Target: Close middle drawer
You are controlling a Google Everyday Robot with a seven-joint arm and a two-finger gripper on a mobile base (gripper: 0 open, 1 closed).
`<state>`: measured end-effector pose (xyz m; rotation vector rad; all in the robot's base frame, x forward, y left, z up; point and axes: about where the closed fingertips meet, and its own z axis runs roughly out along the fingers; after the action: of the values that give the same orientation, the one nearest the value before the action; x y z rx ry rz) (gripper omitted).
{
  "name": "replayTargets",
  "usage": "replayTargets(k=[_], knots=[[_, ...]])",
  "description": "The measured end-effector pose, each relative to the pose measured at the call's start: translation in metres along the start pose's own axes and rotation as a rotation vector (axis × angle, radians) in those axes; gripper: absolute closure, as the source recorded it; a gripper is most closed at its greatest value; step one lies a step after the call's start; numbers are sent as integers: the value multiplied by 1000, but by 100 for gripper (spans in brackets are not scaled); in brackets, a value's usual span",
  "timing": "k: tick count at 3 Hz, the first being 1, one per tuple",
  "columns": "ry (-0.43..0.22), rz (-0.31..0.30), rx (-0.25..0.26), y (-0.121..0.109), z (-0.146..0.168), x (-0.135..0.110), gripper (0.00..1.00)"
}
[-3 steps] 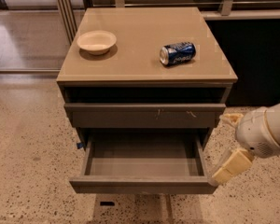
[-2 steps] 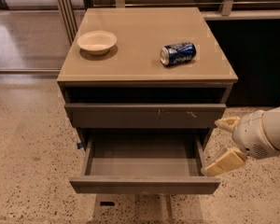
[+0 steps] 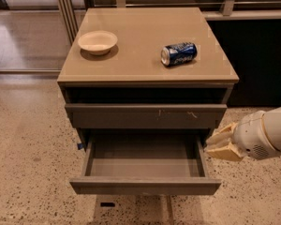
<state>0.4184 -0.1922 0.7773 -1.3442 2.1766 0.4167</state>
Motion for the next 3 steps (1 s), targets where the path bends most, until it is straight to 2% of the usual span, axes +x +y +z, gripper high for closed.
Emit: replayTargets(k=[1, 2, 3], knots=[[0, 0, 0, 0, 0, 0, 88], [2, 9, 37, 0, 9, 8, 100], [-39, 121, 29, 16, 61, 50, 100]])
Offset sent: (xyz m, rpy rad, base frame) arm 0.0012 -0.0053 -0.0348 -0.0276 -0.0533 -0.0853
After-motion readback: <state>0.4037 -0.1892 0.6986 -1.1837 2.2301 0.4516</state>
